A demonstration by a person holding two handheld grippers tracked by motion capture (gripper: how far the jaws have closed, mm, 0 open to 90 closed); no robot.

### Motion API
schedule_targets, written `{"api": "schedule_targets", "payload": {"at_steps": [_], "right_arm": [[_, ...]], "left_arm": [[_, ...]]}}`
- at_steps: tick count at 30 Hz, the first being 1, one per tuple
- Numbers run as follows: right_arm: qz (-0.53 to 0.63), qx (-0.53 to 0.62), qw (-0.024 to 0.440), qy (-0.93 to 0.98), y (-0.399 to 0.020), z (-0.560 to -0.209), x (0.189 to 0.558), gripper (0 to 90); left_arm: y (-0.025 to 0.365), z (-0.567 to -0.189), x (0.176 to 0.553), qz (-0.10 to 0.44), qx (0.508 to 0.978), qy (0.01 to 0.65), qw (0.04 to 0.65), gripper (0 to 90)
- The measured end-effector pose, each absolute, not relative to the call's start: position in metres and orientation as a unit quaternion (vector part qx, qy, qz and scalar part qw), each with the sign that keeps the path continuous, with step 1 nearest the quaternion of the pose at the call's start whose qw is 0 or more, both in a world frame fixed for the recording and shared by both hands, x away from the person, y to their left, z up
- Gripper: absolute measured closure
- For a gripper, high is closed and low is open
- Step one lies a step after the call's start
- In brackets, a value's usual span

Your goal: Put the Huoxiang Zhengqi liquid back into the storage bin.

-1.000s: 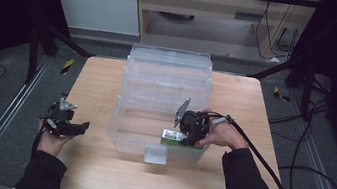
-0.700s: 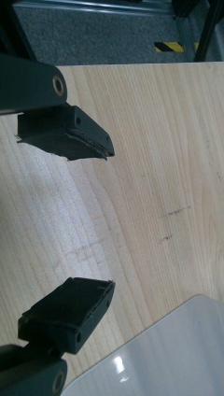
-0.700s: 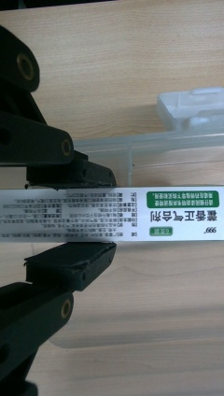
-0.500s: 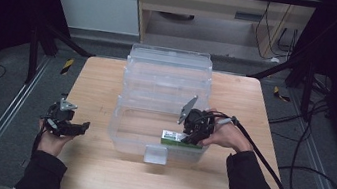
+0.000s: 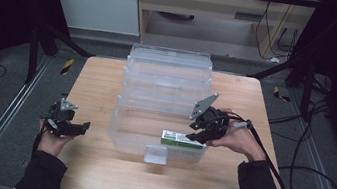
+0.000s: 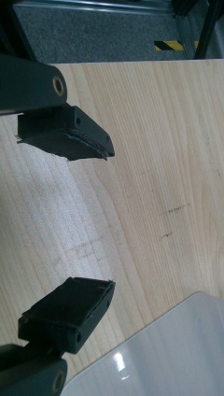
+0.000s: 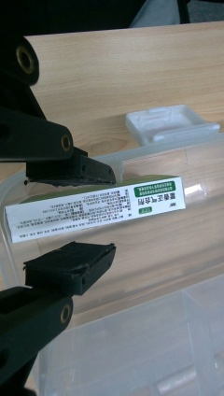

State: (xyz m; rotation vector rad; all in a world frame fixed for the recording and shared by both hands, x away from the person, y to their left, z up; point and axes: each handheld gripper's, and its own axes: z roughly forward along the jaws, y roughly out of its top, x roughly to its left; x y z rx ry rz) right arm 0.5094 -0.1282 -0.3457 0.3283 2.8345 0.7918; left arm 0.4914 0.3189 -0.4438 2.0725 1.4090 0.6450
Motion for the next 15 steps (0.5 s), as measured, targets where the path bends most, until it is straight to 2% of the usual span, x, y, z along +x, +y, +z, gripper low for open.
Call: {"api": "schedule_targets", "payload": {"at_steps": [15], "right_arm": [[0.283,0.109,0.074,0.95,-0.117,-0.351,0.493,57.5]], "left_arm": [[0.315,-0.444,0.492,0.236,0.774,0.52,0.274,29.2]]}}
